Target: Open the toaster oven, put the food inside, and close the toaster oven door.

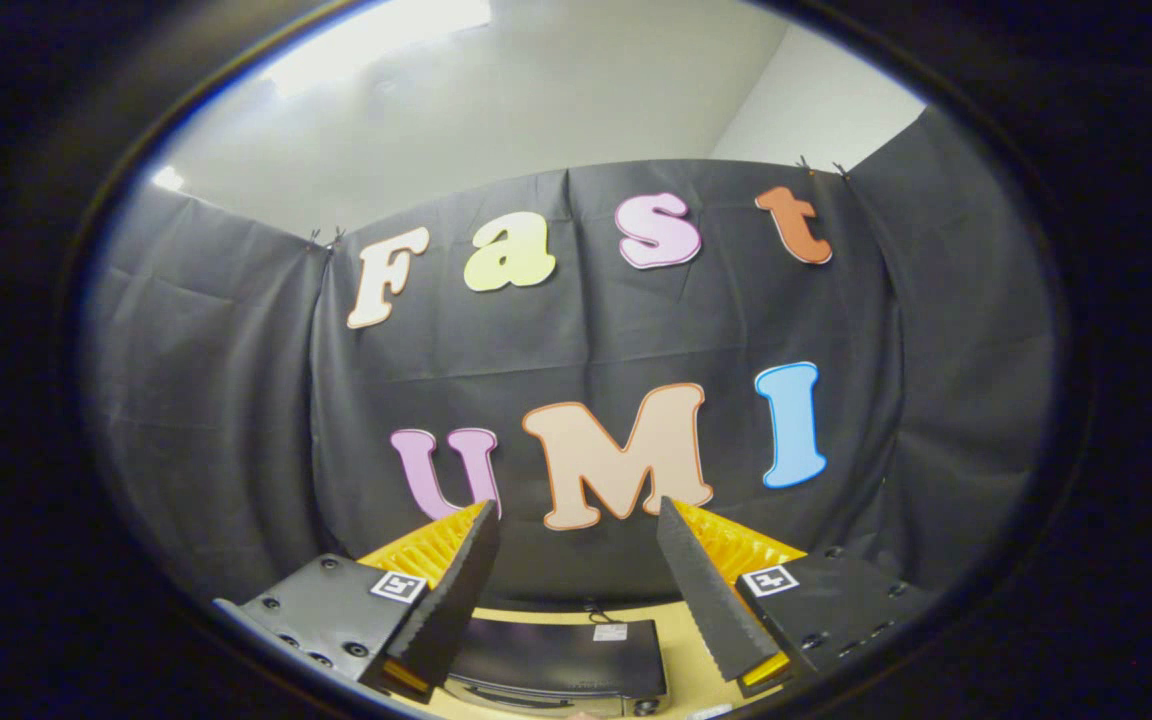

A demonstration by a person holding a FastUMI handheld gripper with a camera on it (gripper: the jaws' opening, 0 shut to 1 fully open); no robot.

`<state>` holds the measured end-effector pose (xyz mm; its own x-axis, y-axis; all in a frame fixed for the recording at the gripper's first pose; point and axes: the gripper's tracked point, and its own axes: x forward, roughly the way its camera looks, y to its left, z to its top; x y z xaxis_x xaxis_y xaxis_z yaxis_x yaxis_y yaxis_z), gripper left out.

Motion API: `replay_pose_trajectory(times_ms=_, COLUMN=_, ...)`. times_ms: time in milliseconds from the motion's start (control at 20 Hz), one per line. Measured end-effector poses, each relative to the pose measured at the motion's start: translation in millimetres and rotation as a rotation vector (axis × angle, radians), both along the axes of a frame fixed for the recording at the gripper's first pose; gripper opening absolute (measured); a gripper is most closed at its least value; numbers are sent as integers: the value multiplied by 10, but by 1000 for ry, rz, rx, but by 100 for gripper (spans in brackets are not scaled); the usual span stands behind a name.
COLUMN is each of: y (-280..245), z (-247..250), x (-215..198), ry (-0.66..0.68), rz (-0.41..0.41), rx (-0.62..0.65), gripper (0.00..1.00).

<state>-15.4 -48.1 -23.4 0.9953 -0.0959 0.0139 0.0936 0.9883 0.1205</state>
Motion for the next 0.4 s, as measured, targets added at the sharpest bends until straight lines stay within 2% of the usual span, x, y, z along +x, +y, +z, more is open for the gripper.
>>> replay_pose_trajectory(times_ms=400, y=-327, z=-45, x=-63, ry=10, rz=17, rx=-60, gripper=98)
